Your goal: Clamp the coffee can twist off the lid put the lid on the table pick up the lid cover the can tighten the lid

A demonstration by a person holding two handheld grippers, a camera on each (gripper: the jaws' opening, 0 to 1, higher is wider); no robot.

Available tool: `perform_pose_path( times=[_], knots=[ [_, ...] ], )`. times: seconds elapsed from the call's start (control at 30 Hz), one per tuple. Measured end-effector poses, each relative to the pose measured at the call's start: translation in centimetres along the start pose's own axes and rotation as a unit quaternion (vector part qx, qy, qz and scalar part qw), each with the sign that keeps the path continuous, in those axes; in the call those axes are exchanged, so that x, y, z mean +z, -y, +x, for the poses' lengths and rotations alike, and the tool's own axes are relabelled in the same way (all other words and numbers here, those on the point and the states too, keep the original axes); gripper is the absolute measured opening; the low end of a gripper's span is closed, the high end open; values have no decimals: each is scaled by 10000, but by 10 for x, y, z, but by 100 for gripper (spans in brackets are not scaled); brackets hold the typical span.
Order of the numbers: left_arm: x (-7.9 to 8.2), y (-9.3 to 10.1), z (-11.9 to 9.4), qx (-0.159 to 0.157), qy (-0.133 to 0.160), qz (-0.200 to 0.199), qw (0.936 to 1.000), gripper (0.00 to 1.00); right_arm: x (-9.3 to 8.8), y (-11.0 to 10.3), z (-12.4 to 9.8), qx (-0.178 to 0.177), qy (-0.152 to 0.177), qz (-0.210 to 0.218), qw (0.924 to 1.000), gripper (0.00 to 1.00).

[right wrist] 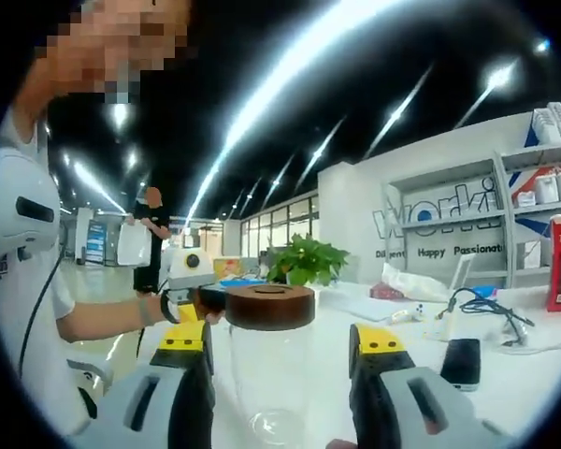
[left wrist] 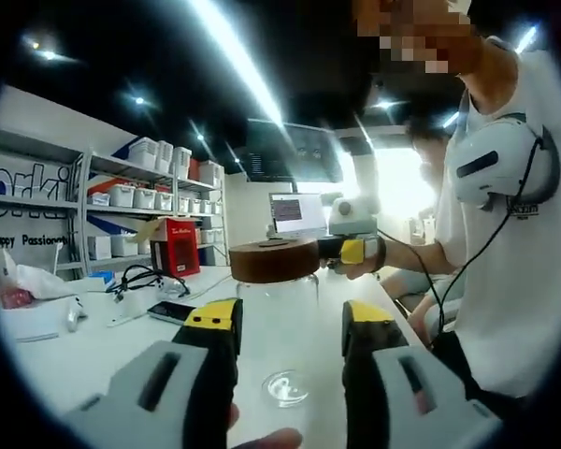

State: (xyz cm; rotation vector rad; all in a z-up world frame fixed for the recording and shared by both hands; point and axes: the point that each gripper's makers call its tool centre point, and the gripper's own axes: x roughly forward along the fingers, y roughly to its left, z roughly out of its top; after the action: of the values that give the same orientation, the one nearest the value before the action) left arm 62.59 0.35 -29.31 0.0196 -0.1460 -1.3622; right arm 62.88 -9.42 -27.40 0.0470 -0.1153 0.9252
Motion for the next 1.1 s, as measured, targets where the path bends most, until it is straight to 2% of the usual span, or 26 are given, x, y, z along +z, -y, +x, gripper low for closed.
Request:
perform_pose_path(
  times=[0.1,0.3,0.37,0.47,0.7,1.1],
  knots=[
    [0,1,4,10,-103,25,9999,38,3,0,2,44,11,-101,9999,51],
    [9,2,11,-109,-133,121,9998,37,6,-3,7,254,-118,-307,9991,51],
    [6,1,13,-186,-278,221,9992,35,7,-7,10,365,-154,-427,9983,52],
    [7,-2,16,-242,-346,189,9989,36,9,-8,15,472,-175,-469,9976,52],
    [18,-7,20,-285,-212,174,9992,36,11,-15,21,769,-314,-636,9945,46],
    [25,-17,29,-362,-266,101,9989,33,14,-6,30,923,-356,-453,9941,44]
  ],
)
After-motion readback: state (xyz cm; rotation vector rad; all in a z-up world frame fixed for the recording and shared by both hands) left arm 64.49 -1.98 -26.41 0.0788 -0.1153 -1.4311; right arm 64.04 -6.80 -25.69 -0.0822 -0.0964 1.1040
